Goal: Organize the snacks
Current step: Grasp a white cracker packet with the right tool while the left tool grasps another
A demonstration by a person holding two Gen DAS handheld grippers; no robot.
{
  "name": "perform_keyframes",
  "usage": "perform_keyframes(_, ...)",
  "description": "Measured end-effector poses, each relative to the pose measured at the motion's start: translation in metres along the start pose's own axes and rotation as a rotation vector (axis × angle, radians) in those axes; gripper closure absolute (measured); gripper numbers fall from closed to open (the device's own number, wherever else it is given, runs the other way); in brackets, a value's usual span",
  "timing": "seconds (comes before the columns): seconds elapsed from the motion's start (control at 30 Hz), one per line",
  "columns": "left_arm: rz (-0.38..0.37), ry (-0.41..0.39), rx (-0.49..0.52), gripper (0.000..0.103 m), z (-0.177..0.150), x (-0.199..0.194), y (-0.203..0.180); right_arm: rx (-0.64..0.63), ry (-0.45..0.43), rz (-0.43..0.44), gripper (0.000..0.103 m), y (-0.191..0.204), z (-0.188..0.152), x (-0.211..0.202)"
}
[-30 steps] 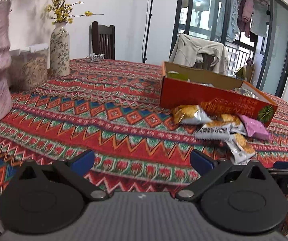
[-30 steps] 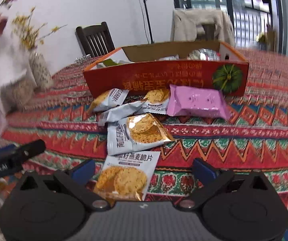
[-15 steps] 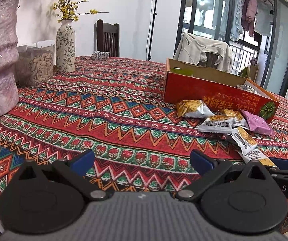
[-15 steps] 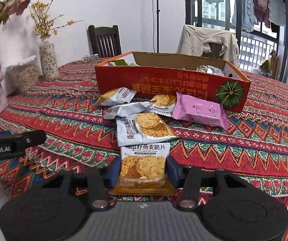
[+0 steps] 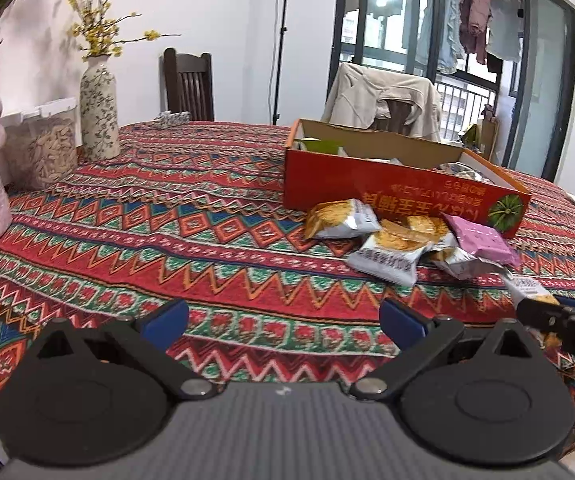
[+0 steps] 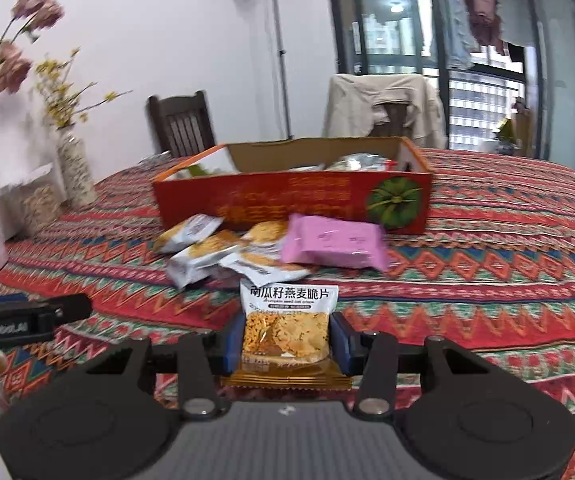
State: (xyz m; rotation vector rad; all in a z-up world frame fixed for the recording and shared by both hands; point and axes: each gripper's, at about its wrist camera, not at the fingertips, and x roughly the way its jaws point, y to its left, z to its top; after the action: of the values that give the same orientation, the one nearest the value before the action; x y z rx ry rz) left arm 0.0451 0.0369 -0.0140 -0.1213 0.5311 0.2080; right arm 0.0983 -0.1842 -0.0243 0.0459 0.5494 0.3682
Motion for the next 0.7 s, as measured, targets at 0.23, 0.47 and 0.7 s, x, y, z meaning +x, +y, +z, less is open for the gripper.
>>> perform_keyframes(0.23,-0.04,0.009,0.034,0.0,0.005,0.007,-0.026,0.066,-0.024,-0.053,0.059,-0.03,0.002,0.0)
perform_keyframes(0.47,-0.082,0.006,0.092,0.0,0.014,0.013,-0.059,0.122,-0.062,-0.084,0.059,-0.057,0.007,-0.002)
perform_keyframes(0.7,-0.112,0.029,0.119,0.0,0.023,0.031,-0.095,0.125,-0.091,-0.078,0.059,-0.076,0.012,0.003)
